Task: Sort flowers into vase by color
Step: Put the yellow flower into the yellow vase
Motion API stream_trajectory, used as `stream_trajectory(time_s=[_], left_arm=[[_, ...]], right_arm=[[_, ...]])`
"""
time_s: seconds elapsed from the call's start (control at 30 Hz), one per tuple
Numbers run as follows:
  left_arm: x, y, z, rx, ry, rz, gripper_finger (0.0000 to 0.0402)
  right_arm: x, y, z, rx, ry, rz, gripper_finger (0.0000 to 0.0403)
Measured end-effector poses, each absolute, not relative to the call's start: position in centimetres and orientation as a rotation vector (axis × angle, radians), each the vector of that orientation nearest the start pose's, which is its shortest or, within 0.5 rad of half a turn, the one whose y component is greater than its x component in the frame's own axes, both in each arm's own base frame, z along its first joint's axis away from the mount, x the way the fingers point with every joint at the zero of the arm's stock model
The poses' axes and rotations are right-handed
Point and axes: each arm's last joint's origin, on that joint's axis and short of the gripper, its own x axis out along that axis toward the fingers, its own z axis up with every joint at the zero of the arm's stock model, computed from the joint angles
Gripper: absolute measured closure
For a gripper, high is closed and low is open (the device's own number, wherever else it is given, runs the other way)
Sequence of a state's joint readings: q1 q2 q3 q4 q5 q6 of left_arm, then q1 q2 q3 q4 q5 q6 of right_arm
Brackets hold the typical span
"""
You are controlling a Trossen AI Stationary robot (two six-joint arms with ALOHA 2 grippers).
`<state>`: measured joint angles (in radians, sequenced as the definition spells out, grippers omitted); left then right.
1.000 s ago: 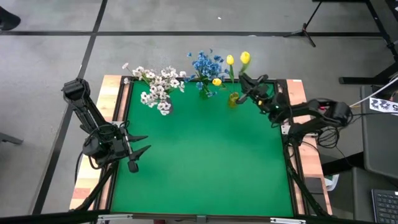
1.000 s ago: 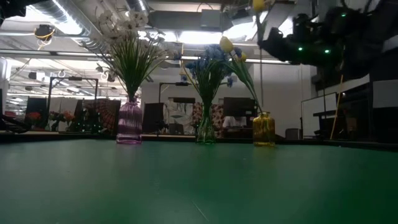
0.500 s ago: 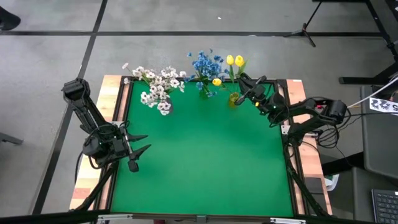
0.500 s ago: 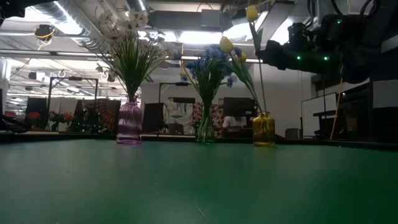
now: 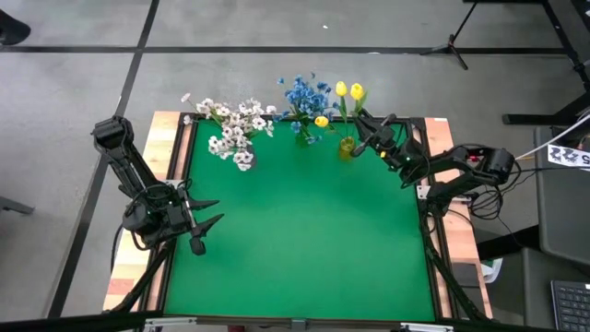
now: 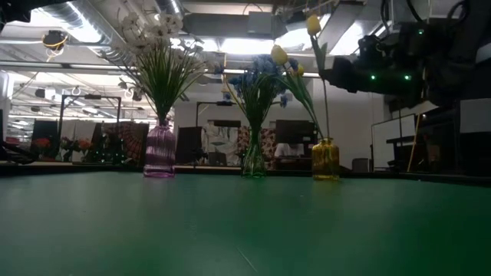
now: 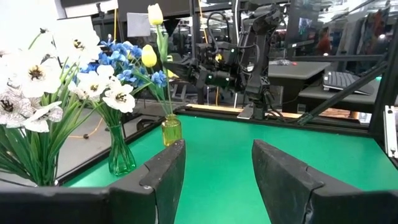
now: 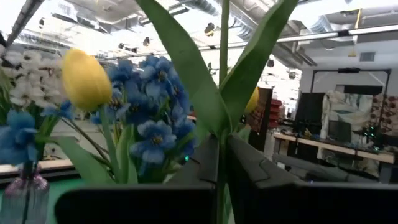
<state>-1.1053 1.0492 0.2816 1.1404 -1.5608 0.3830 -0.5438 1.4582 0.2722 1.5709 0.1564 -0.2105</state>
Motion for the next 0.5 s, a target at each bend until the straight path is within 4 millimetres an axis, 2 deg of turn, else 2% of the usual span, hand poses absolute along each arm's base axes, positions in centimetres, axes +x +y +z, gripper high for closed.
stream_trajectory(time_s=[0.27,0.5], left_arm=[[10.2,-13.9,23.0,0.003,-0.003,0.456,0.0219],[10.2,-13.9,23.0,-0.003,-0.005,0.456,0.0219]], right_arm=[[19.0,-12.0,18.8,-0.269,-0.267,-0.728,0.0391],[19.7,-12.5,16.1,-0.189,-0.155,-0.73,0.0384]])
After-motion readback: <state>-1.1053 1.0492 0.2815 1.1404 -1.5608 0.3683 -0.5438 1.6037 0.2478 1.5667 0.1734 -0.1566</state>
